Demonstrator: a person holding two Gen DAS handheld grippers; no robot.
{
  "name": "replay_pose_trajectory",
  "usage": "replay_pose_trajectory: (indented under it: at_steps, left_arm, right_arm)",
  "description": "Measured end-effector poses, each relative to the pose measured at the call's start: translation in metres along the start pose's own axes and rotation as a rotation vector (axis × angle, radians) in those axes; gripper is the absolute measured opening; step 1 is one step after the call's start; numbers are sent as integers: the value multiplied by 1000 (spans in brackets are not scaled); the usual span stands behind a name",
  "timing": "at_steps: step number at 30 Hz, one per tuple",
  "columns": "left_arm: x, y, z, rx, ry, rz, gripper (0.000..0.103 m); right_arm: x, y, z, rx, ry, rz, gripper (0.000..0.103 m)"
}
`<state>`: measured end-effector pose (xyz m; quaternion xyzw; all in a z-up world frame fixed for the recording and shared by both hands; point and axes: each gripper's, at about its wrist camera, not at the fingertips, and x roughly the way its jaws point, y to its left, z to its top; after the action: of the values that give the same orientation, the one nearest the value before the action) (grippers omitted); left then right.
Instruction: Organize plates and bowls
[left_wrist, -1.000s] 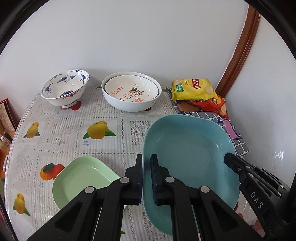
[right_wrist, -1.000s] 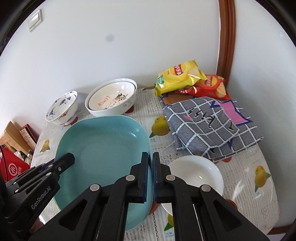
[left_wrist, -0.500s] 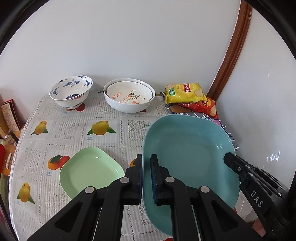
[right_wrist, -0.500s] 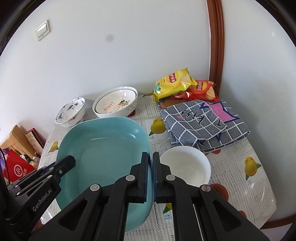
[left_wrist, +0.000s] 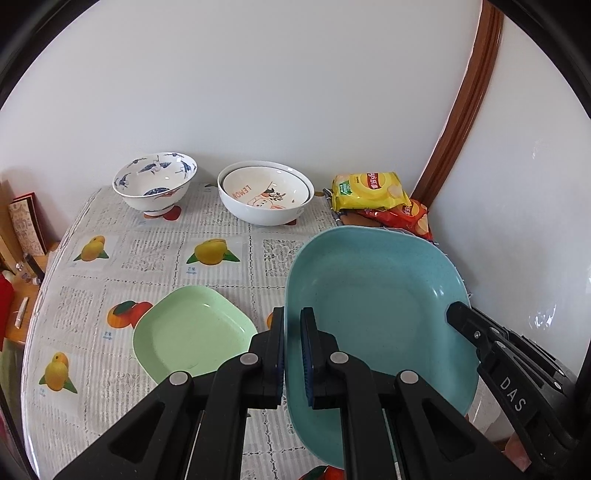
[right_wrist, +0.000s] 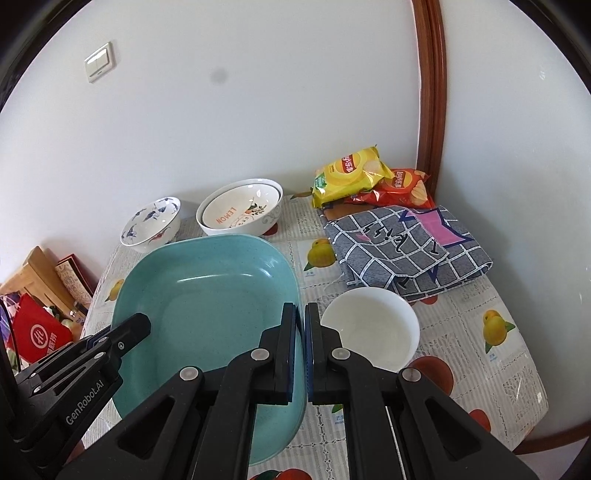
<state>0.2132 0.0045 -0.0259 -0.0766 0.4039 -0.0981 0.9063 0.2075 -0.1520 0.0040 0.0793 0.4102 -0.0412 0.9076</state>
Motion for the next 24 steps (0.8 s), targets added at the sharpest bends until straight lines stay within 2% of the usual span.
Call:
replay_pose_trajectory:
  at_steps: [16, 24]
  left_arm:
    - [3, 35, -14, -59, 27, 15, 8]
    - [7, 64, -16, -110, 33, 44, 8]
  right_arm:
    - [12, 32, -15, -45, 39, -2, 5]
    - [29, 55, -15, -74, 56, 28, 6]
